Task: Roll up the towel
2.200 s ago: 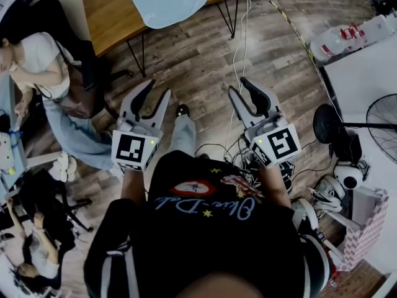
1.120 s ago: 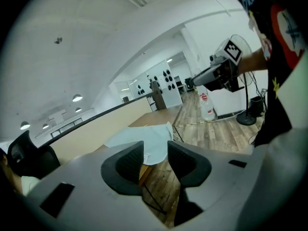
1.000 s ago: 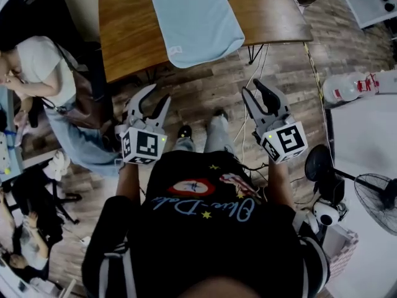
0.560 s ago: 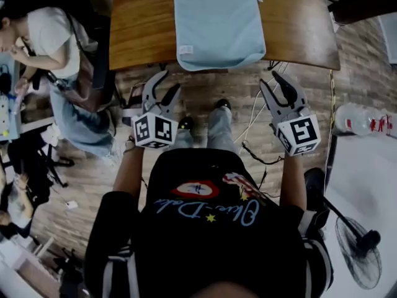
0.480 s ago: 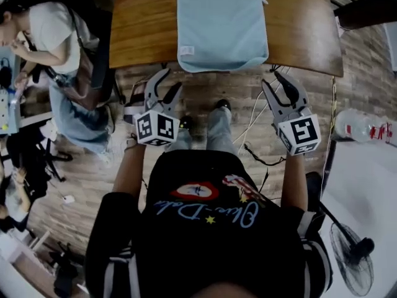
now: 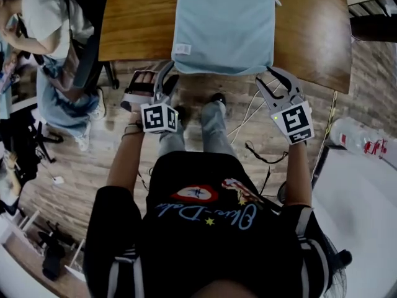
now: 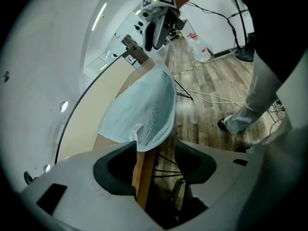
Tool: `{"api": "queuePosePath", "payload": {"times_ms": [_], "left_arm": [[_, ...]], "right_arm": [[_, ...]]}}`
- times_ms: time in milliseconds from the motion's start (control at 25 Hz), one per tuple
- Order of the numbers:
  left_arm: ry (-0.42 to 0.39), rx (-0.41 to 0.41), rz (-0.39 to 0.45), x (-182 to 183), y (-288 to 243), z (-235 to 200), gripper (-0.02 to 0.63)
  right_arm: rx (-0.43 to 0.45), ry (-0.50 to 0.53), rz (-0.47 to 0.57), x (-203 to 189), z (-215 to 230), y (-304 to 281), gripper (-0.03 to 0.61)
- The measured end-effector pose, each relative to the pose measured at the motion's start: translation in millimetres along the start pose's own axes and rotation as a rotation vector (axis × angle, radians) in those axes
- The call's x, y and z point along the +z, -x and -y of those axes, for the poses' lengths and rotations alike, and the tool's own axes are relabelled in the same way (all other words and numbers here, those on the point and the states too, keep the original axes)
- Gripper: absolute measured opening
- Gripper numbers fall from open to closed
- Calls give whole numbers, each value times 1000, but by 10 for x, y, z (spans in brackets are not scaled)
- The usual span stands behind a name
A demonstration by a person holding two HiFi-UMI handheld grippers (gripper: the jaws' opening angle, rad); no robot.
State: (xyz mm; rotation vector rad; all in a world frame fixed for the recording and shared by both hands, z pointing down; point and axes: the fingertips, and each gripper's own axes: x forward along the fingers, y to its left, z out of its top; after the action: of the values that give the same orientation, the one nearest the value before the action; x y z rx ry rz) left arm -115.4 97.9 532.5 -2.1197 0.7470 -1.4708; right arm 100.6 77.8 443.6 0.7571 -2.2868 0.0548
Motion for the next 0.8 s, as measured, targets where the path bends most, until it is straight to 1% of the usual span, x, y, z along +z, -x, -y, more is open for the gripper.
{"api": "queuePosePath", "payload": {"times_ms": [120, 280, 360, 400, 480, 560, 600, 680, 800], "left_arm": [[-55, 8, -2, 19, -116, 98, 219], [-117, 35, -16, 6, -197, 106, 217], [-127, 40, -13, 42, -196, 106, 215], [-129, 44, -11, 57, -194, 97, 185], [-130, 56, -8, 80, -182, 75, 106], [-122, 71, -4, 109, -168, 54, 61], [-121, 74, -3, 121, -164, 46, 42], [-114, 68, -1, 140, -159, 29, 32], [-70, 47, 2, 136, -131, -24, 26]], "right_arm": [[28, 44, -49, -144, 1, -105, 140], [45, 51, -70, -230, 42, -155, 140], [52, 58, -83, -278, 51, -164, 140], [58, 59, -88, -299, 56, -183, 140], [76, 57, -93, -341, 62, -227, 140], [96, 42, -94, -384, 64, -245, 128], [103, 32, -93, -404, 68, -245, 105], [109, 18, -94, -436, 97, -245, 45], [110, 5, -85, -445, 154, -245, 17]]}}
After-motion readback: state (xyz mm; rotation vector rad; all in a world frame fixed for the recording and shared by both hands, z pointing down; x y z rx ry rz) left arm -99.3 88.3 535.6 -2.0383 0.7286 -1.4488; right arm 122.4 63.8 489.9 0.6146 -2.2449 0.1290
